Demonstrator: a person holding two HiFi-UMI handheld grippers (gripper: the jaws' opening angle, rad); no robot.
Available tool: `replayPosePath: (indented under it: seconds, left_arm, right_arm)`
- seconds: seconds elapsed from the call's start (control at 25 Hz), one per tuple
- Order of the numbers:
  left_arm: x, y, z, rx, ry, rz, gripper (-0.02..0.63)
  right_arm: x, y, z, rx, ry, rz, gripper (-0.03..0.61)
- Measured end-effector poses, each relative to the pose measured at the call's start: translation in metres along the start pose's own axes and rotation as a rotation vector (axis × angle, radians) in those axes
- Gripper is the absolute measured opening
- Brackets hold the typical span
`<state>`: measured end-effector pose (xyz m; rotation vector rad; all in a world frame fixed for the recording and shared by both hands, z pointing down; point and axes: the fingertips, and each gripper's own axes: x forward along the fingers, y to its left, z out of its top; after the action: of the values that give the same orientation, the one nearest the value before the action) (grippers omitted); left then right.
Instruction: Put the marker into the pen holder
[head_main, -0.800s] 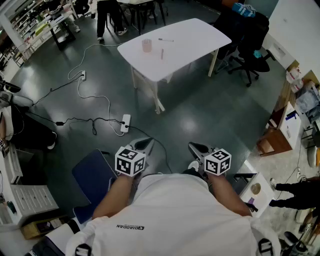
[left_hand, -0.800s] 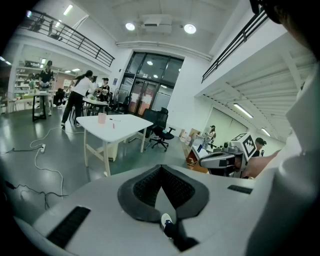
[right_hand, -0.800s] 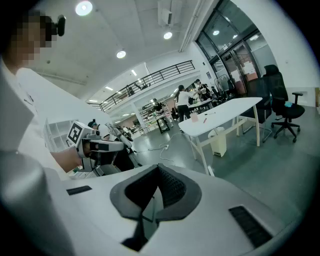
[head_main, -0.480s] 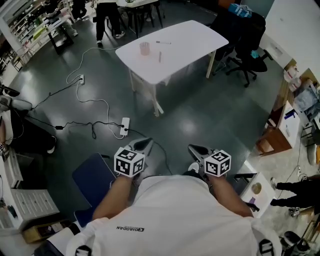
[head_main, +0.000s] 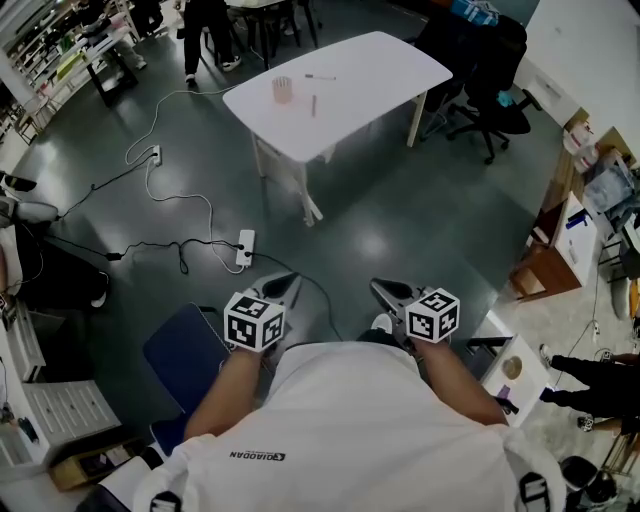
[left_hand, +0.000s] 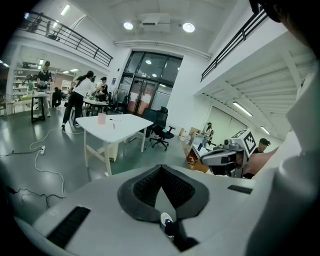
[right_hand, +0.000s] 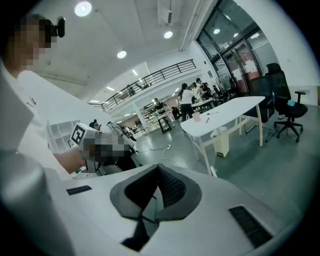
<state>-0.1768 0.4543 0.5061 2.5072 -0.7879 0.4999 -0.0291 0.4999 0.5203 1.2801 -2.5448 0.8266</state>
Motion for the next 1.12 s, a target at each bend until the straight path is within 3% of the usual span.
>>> replayPosePath:
  seconds: [0.32, 0.64, 0.8, 0.92, 1.12]
  left_arm:
    - [0.032, 0.001, -0.007, -0.035, 0.048, -0.014, 0.026]
    - [0.087, 0.012, 0.018, -0.042, 0.093, 0.01, 0.026]
    - [0.13, 0.021, 0.045, -0.008, 0.108, 0.023, 0.026]
    - [0.158, 0.041, 0.083, 0.037, 0.085, 0.08, 0.026]
    - [0.202, 0.064, 0.139, 0.016, 0.05, 0.133, 0.026]
  right_arm:
    - [0.004, -0.018, 0.003, 0.006, 0.012, 0.013, 0.02]
    - [0.022, -0.096, 0.031, 0.089, -0.011, -0.016, 0.018]
    - [0.039, -0.144, 0.06, 0.096, -0.021, -0.007, 0.018]
    - [0.045, -0.18, 0.081, 0.073, -0.014, 0.008, 0.018]
    - [0.045, -0.243, 0.116, 0.065, -0.013, 0.016, 0.02]
